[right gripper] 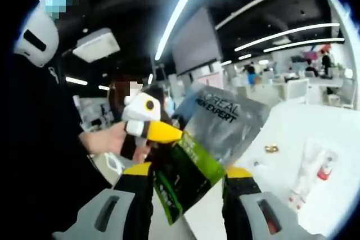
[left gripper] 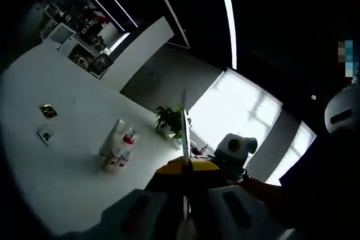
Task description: Arrange the skincare products in the storage area until every visible bottle or jar stands upright without overlapping.
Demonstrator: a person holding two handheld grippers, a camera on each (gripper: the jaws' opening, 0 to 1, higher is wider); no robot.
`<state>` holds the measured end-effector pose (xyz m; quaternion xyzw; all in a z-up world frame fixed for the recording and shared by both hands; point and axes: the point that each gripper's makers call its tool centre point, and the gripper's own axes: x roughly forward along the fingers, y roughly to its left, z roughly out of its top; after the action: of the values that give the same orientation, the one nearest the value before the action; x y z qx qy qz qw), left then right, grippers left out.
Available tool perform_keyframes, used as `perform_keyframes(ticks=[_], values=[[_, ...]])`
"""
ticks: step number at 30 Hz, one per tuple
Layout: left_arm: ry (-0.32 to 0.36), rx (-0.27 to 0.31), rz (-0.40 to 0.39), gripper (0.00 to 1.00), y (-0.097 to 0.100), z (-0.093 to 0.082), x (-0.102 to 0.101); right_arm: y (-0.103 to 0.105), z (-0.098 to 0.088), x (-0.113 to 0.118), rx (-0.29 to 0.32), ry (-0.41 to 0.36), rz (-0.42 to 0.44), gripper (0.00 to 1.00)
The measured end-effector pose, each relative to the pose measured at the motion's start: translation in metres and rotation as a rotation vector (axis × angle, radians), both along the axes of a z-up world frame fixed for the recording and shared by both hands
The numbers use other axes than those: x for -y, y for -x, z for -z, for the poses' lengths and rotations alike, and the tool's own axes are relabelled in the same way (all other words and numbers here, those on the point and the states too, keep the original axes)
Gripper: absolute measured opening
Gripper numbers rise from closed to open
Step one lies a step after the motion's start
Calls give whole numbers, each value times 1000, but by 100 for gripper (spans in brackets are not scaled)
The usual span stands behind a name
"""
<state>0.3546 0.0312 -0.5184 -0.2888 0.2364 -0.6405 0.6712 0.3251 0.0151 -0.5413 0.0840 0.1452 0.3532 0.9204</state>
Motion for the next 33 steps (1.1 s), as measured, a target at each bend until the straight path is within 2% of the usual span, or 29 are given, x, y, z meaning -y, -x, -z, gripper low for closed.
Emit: perform_keyframes(ticks=[6, 9, 13, 18, 22, 33], values=[[-24, -34, -22, 5, -10, 10, 4, -3, 6, 13, -6, 6, 53, 57], [-45, -45, -32, 5, -16, 16, 4, -5, 13, 21, -7, 17, 93, 67], [-73, -59, -49, 4, -26, 26, 6, -6, 28, 32, -29, 31, 154, 76], [-108, -69, -65, 4, -38, 35, 10, -3, 49, 48, -64, 63, 224, 83], [-132, -74, -70, 4, -49, 43, 15, 2, 61, 60, -82, 55, 270, 90], [-172, -91, -85, 4, -69, 62, 28, 6, 75, 82, -125, 52, 337, 95]])
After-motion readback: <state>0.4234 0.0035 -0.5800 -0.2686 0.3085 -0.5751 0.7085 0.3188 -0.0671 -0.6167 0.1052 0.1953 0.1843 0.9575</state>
